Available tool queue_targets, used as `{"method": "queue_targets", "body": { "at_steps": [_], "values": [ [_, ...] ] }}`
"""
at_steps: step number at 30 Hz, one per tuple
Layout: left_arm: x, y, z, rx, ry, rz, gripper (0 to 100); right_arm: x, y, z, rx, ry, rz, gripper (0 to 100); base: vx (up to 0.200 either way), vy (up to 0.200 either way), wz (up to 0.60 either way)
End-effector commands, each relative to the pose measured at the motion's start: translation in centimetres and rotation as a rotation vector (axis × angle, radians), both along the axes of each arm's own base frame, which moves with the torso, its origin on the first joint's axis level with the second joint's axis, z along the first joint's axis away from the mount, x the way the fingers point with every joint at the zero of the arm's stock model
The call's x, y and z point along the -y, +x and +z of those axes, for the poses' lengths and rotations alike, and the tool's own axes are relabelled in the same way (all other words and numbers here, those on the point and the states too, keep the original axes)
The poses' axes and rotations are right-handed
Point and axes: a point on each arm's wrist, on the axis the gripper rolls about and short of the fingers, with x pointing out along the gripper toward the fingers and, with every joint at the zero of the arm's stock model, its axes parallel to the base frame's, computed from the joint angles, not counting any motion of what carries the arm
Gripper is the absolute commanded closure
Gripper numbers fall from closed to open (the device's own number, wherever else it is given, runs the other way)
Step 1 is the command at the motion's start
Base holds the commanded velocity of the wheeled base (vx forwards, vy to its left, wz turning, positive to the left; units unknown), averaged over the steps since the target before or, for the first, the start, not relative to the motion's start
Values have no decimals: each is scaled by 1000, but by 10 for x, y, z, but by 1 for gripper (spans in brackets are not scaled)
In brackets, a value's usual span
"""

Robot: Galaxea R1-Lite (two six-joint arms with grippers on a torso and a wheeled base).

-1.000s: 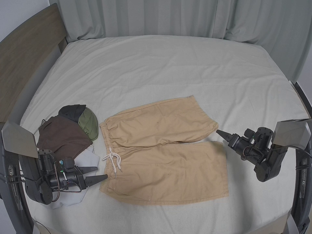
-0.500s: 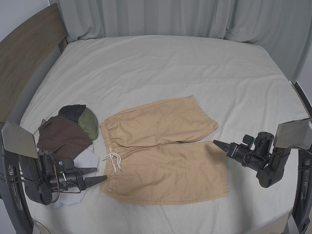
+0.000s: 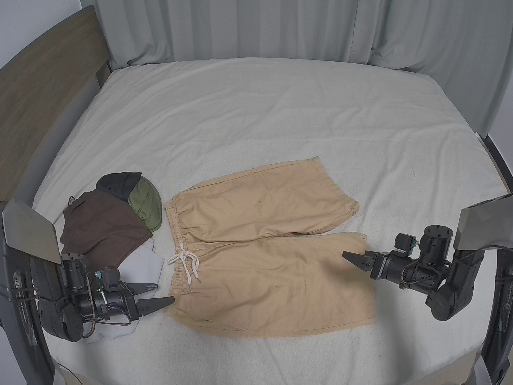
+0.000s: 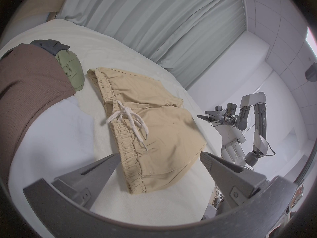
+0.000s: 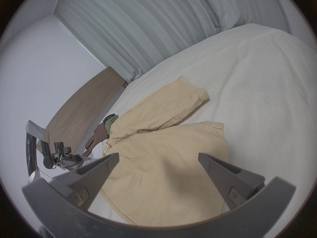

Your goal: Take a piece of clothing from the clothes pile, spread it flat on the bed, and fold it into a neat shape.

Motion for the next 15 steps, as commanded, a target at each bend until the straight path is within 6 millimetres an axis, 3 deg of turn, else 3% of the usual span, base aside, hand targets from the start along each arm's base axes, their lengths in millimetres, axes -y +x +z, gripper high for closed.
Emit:
{"method": "queue_targets", "body": {
  "at_steps": [1, 15],
  "values": [
    [-2, -2, -3, -22, -3, 11, 0, -1, -2, 4, 11, 0, 6, 0, 0, 0, 0],
    [6, 1, -41, -138, 26, 25, 0, -8, -6, 8, 20, 1, 30, 0, 0, 0, 0]
  ]
}}
